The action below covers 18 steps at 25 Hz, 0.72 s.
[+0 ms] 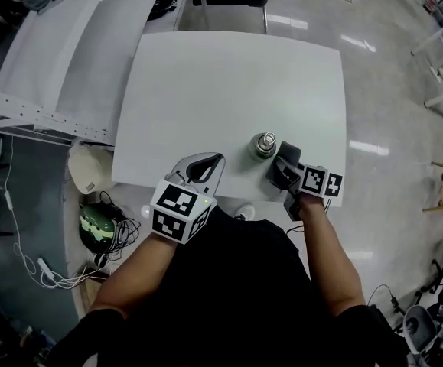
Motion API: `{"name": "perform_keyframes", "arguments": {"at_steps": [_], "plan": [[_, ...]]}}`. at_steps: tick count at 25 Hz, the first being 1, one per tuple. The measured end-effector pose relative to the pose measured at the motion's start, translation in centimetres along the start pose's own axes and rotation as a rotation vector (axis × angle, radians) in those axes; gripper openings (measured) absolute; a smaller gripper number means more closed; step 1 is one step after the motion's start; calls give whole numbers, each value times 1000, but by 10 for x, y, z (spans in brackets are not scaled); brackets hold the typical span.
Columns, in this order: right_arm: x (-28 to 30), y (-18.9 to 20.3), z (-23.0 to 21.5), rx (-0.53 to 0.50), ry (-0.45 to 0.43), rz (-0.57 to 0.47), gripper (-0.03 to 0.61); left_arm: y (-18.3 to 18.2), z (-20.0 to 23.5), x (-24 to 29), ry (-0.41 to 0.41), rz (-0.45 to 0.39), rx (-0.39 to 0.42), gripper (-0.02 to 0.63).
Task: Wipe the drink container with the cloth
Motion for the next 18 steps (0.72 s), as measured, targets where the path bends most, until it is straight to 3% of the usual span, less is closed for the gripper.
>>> {"name": "perform_keyframes", "arguments": {"at_steps": [10,18], "plan": [[-66,-45,56,-296,83,-89,115,-16,25,-1,64,-4,44,17],[-83,-62,129,-780,363,2,115,-28,55,-5,146,-8,104,17]]}}
Point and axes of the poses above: the fingertips, and each gripper's own axes: x forward along the fingers, z to its left, y out of its underside, the point moved 5 cm from there along -x, backward along the fingers, and after that the axes turned 15 degrees about z, right-handed, at the moved point
